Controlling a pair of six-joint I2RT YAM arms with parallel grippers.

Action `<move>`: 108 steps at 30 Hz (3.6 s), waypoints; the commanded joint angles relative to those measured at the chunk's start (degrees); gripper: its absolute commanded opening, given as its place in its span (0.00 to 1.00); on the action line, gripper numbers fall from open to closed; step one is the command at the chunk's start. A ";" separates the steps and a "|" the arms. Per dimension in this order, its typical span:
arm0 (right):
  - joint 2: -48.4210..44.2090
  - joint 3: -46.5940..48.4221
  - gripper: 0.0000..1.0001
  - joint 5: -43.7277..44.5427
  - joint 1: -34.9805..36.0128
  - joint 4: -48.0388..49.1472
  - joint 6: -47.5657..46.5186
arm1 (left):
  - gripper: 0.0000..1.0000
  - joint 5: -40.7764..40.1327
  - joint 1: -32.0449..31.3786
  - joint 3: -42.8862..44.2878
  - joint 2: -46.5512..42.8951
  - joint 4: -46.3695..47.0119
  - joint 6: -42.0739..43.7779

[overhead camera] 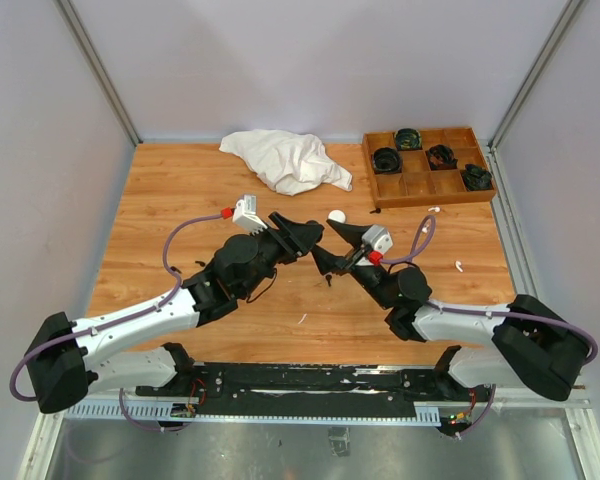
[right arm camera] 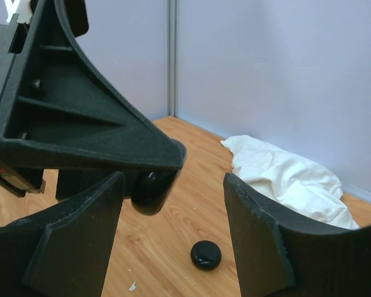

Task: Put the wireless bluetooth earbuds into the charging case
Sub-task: Pick up the charging case at the center of the board.

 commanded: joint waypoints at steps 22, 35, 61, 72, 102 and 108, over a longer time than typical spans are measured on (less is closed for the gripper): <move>-1.73 0.40 0.21 2.56 0.60 2.49 2.26 | 0.46 -1.61 -1.86 -2.49 -1.59 7.03 8.64; -15.19 -0.15 0.06 -10.92 -5.47 -13.55 8.47 | 0.81 3.75 -1.09 -8.74 -14.41 9.19 28.65; -20.30 5.72 0.10 -37.68 -13.01 -19.38 25.17 | 0.79 61.55 16.07 -1.03 -11.10 6.88 43.42; -20.26 7.32 0.10 -42.18 -13.15 -20.40 25.40 | 0.59 66.23 16.07 2.69 -8.47 1.69 46.55; -22.56 18.13 0.51 -47.58 -13.13 -58.80 2.72 | 0.00 58.96 13.82 16.51 -5.26 -30.27 61.45; -20.22 18.91 0.46 -48.93 -13.10 -57.43 2.64 | 0.00 59.52 13.26 18.01 -3.91 -31.86 62.61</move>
